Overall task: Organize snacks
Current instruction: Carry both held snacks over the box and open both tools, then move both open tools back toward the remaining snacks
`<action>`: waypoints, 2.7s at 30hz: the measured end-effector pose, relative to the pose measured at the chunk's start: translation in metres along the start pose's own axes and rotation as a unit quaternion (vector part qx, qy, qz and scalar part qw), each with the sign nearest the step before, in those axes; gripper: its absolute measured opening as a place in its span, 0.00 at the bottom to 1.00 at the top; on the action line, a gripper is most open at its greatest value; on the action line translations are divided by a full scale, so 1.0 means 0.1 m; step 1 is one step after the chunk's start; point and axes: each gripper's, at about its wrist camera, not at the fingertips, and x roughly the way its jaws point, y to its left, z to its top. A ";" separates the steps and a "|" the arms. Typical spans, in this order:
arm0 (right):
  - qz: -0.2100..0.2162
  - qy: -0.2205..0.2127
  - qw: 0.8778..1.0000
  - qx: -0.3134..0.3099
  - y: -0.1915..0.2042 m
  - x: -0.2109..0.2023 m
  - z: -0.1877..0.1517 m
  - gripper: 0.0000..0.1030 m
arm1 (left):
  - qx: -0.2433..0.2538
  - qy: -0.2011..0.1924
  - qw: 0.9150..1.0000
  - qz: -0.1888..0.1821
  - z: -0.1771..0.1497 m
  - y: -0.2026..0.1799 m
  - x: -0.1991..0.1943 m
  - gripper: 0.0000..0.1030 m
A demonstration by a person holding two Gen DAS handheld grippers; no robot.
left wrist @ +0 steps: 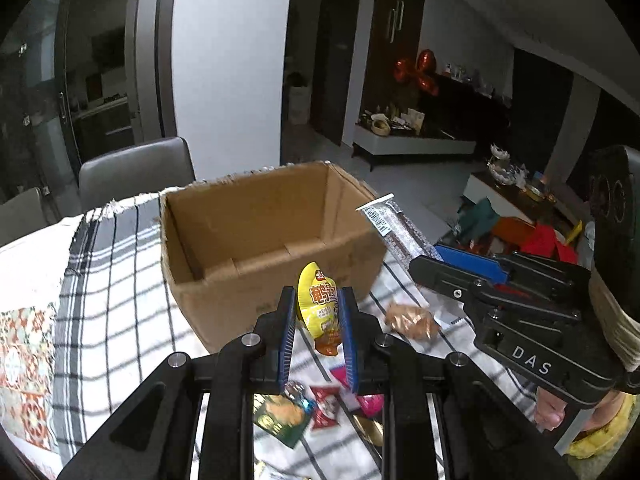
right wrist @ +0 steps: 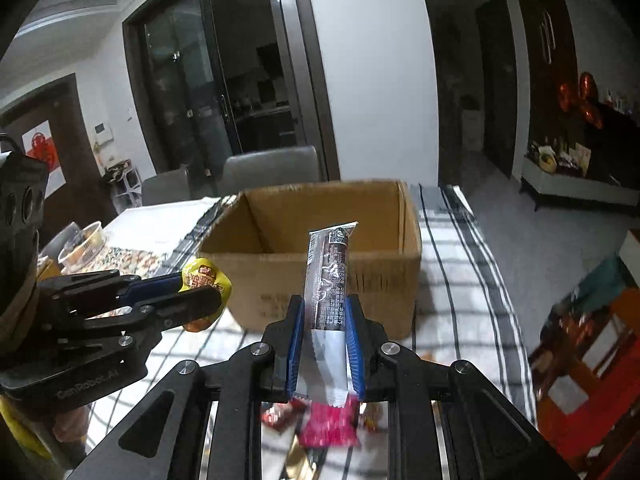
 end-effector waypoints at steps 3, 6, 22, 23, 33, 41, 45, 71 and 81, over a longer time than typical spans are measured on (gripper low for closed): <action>0.003 0.000 1.000 0.000 0.00 0.09 0.14 0.21 | -0.003 0.000 1.000 0.002 0.13 0.09 0.05 0.21; 0.000 -0.001 1.000 -0.010 0.01 0.19 0.28 0.21 | -0.005 0.002 1.000 0.004 0.26 0.16 0.12 0.21; -0.031 0.006 0.999 -0.024 0.00 0.70 0.72 0.26 | -0.022 -0.004 0.998 0.054 0.73 0.52 0.59 0.32; -0.034 0.005 0.999 -0.026 0.01 0.70 0.72 0.37 | -0.027 -0.006 0.998 0.055 0.72 0.53 0.58 0.38; -0.035 -0.014 0.999 -0.011 0.05 0.37 0.50 0.42 | -0.015 -0.032 0.996 0.081 0.44 0.44 0.14 0.41; -0.012 -0.009 1.000 -0.008 0.19 0.07 0.08 0.42 | -0.006 -0.038 0.996 0.074 -0.05 0.31 -0.27 0.41; 0.002 -0.001 1.000 0.001 0.26 -0.04 -0.18 0.42 | -0.011 -0.036 0.997 0.070 -0.25 0.26 -0.40 0.41; -0.010 0.105 0.994 0.039 0.38 0.04 -1.39 0.42 | -0.064 0.081 0.994 0.037 -1.54 0.20 -0.19 0.39; -0.026 0.132 0.989 0.056 0.32 0.20 -1.64 0.42 | -0.091 0.122 0.988 0.028 -1.81 0.27 0.08 0.31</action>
